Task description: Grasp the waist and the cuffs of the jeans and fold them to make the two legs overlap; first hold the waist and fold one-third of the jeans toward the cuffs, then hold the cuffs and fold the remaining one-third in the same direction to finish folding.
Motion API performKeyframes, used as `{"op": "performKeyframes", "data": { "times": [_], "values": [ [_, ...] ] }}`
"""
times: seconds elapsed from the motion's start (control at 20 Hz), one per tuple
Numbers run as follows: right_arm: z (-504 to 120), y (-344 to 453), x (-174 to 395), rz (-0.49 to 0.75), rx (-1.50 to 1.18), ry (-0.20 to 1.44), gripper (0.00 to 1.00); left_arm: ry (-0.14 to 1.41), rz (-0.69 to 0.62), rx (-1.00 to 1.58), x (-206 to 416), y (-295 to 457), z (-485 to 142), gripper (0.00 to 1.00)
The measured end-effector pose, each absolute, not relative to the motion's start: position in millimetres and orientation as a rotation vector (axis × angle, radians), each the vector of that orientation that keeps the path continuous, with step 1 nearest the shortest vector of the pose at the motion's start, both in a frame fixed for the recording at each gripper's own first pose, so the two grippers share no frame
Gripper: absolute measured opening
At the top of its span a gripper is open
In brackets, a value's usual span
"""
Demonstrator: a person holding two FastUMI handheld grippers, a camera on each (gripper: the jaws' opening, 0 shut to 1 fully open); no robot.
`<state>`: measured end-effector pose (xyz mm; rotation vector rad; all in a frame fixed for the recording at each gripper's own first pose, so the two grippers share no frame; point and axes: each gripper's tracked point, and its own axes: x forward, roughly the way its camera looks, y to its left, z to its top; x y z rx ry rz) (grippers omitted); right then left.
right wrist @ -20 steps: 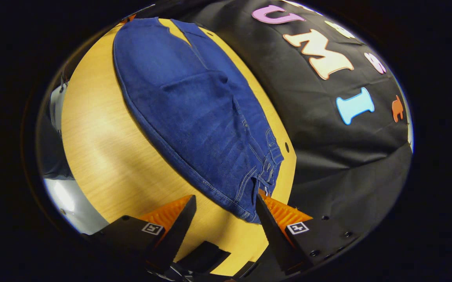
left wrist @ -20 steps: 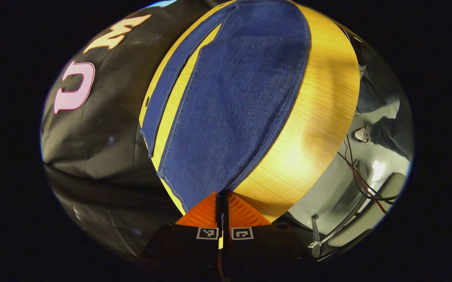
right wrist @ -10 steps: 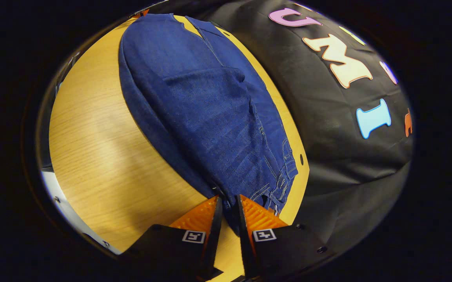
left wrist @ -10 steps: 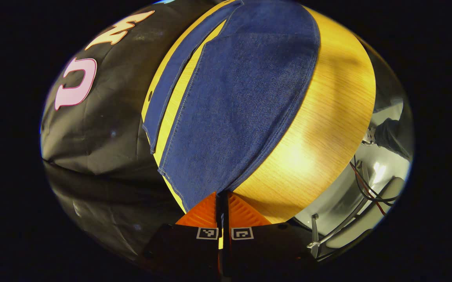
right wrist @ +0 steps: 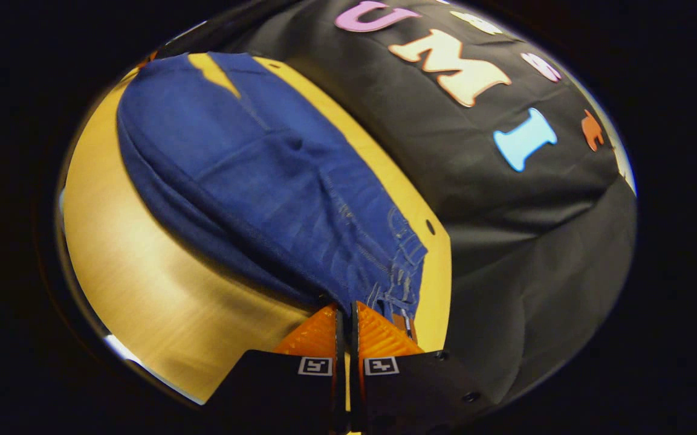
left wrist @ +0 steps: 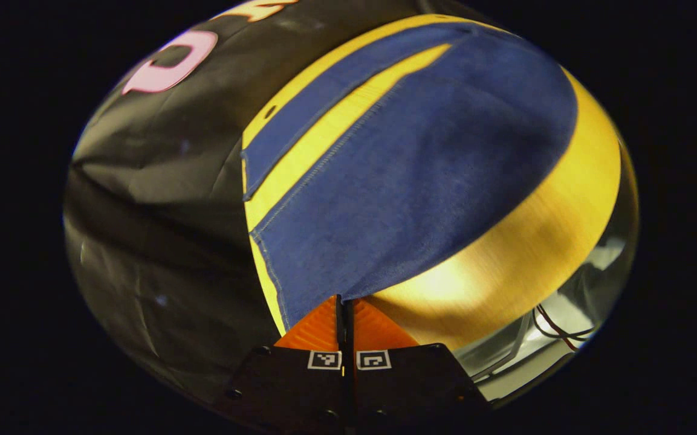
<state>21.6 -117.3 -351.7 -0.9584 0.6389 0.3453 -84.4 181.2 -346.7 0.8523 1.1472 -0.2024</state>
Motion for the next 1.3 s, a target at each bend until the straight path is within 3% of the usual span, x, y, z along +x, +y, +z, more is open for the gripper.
{"op": "performKeyframes", "data": {
  "times": [0.6,0.95,1.3],
  "values": [
    [-272.2,-93.7,146.1,0.102,-0.696,0.446,0.05,1.004,0.032,0.594,-2.6,143.4,-237.0,0.00],
    [-276.8,-87.4,227.7,0.041,-0.589,0.395,0.05,0.945,0.090,0.548,36.4,101.5,-155.3,0.00],
    [-326.0,-82.3,292.3,0.047,-0.537,0.431,0.05,0.966,0.114,0.523,37.6,107.9,-163.8,0.00]
  ]
}}
